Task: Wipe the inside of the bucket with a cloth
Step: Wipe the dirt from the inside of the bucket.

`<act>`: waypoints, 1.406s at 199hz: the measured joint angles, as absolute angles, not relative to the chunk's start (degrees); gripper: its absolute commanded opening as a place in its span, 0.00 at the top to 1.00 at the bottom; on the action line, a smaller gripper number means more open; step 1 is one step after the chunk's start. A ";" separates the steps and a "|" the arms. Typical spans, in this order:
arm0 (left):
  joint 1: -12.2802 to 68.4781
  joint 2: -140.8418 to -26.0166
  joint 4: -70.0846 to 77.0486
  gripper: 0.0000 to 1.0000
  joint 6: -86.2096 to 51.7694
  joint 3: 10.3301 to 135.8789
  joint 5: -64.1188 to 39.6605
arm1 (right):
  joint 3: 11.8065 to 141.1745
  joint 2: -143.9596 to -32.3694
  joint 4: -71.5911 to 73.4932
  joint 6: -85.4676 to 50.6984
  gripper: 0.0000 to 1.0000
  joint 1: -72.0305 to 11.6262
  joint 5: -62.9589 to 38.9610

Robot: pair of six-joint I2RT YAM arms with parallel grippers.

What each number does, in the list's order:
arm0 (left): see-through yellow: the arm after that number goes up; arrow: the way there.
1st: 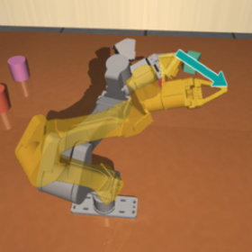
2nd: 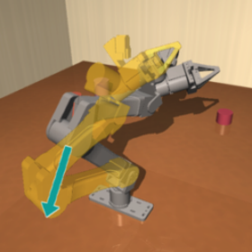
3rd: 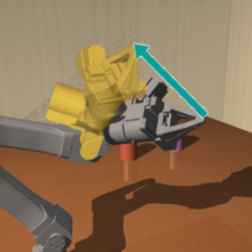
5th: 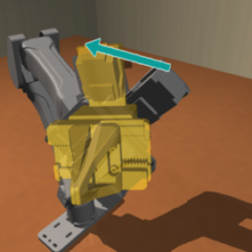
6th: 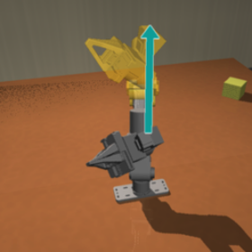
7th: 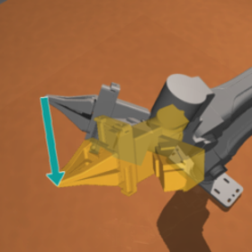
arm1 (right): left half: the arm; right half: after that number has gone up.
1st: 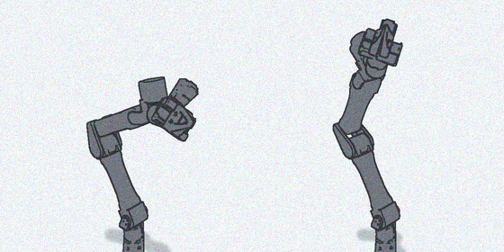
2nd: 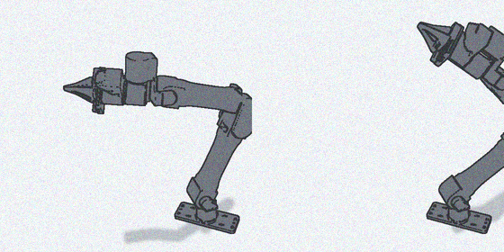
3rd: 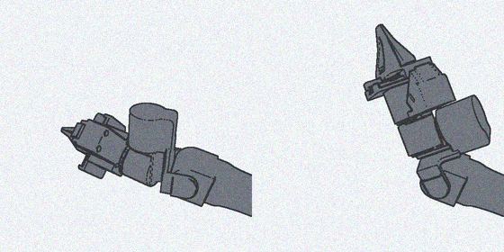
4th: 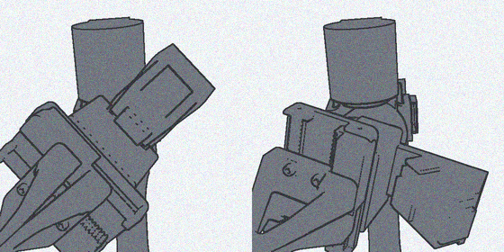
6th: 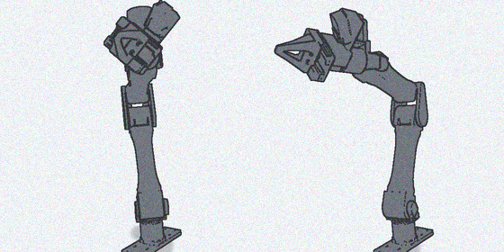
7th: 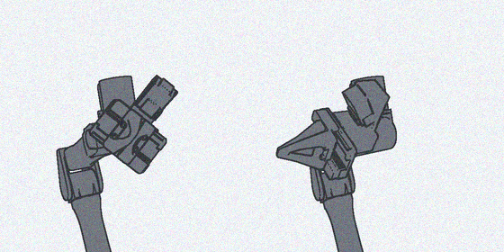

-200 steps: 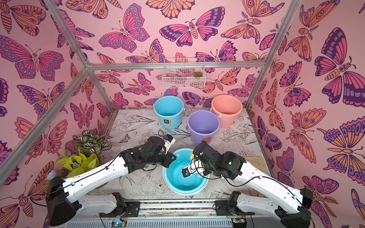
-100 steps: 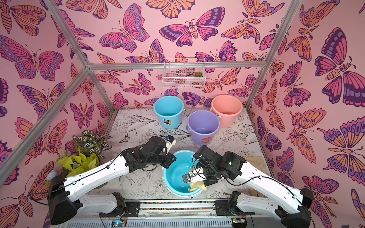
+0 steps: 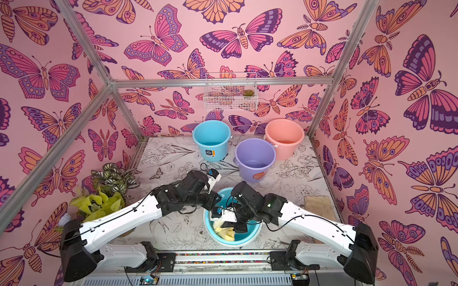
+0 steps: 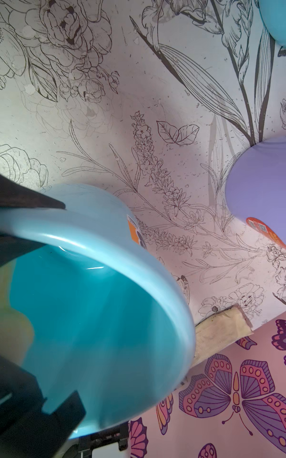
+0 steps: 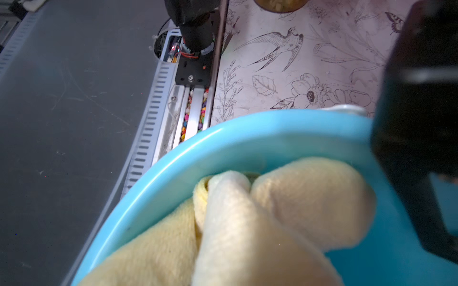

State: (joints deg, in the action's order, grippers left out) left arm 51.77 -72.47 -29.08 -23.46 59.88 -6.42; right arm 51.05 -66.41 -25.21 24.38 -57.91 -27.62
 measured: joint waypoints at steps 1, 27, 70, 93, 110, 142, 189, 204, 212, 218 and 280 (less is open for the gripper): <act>51.77 -72.47 -29.08 1.00 -23.49 59.88 -6.42 | 51.00 -66.43 -24.88 24.27 1.00 -57.93 -27.53; 51.70 -72.47 -29.10 1.00 -23.46 59.88 -6.39 | 50.17 -67.29 -16.67 21.50 1.00 -58.17 -21.96; 51.27 -72.47 -28.58 1.00 -23.49 59.88 -6.04 | 51.48 -67.44 -16.49 25.54 1.00 -58.57 -11.38; 51.29 -72.47 -28.12 1.00 -23.62 59.88 -6.15 | 53.43 -66.15 -21.30 32.73 1.00 -58.52 -5.43; 51.35 -72.47 -28.16 1.00 -23.62 59.88 -6.48 | 54.65 -64.60 -24.71 37.71 1.00 -57.80 -1.26; 51.42 -72.47 -28.34 1.00 -23.64 59.86 -6.70 | 55.86 -63.20 -26.89 44.80 1.00 -56.10 6.96; 50.68 -72.44 -28.93 1.00 -24.60 59.46 -5.43 | 57.91 -66.17 -28.73 51.96 1.00 -56.03 14.87; 50.57 -72.44 -28.93 1.00 -24.88 59.33 -4.47 | 59.53 -67.20 -30.92 53.36 1.00 -56.03 17.23; 50.59 -72.44 -28.91 1.00 -24.99 59.31 -4.08 | 60.47 -67.64 -32.60 53.95 1.00 -56.07 18.46; 50.65 -72.44 -28.64 1.00 -25.12 59.31 -3.99 | 61.21 -68.01 -34.09 54.26 1.00 -56.14 19.42; 51.44 -70.94 -26.96 1.00 -26.22 59.29 -2.96 | 64.49 -67.59 -53.36 54.17 1.00 -56.75 20.95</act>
State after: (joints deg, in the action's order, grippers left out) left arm 51.44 -70.94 -26.96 -26.22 59.29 -2.96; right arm 64.49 -67.59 -53.36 54.17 -56.75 20.95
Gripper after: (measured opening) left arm 0.152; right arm 0.090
